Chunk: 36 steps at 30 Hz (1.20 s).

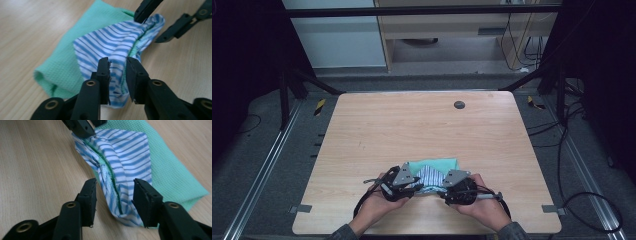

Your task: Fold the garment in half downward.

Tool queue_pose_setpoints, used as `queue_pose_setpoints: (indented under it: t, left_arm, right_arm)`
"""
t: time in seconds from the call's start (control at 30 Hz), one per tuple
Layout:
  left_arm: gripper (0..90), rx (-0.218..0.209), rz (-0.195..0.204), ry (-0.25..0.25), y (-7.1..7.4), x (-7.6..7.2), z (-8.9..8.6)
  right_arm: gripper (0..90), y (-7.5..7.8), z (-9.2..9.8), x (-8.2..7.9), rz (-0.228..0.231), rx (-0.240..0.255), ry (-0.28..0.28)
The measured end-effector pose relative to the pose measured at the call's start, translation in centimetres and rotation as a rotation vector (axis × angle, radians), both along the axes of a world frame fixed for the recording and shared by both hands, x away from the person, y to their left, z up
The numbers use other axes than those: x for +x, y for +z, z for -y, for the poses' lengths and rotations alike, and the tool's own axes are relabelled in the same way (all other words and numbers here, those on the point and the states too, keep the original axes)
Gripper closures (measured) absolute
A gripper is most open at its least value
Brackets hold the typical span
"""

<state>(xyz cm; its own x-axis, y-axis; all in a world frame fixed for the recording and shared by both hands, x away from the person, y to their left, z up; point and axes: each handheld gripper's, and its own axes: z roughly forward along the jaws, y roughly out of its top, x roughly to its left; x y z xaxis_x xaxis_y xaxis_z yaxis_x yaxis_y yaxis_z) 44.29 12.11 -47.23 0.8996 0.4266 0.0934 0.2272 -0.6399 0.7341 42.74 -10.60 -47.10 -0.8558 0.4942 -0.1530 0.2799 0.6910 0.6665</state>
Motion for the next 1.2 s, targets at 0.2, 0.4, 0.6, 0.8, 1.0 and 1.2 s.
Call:
queue_pose_setpoints:
  t: [0.2,0.4,0.6,0.8,1.0,1.2]
  left_arm:
    - [82.7,0.071,-0.045,-0.048,-1.1,-0.8,0.4]
    - [67.0,0.010,-0.039,0.003,-0.4,-1.3,-0.5]
    - [40.5,-0.031,-0.028,0.119,0.6,-0.8,-2.9]
    - [24.7,-0.030,-0.056,0.220,0.0,0.2,-5.2]
    - [14.1,-0.011,-0.078,0.287,-0.3,1.4,-7.3]
    - [10.1,-0.018,-0.086,0.350,-0.8,3.1,-9.5]
  right_arm:
    - [65.4,-0.8,-0.1,-0.3,-0.028,-0.021,0.022]
    - [50.2,-0.7,1.0,-0.9,-0.041,0.011,-0.014]
    - [30.7,-0.3,3.7,-0.4,-0.021,0.063,-0.134]
    - [18.8,-0.1,6.3,0.5,-0.028,0.090,-0.251]
    - [11.9,-0.4,8.5,1.6,-0.051,0.093,-0.334]
    - [7.1,-1.1,10.5,3.0,-0.112,0.118,-0.441]
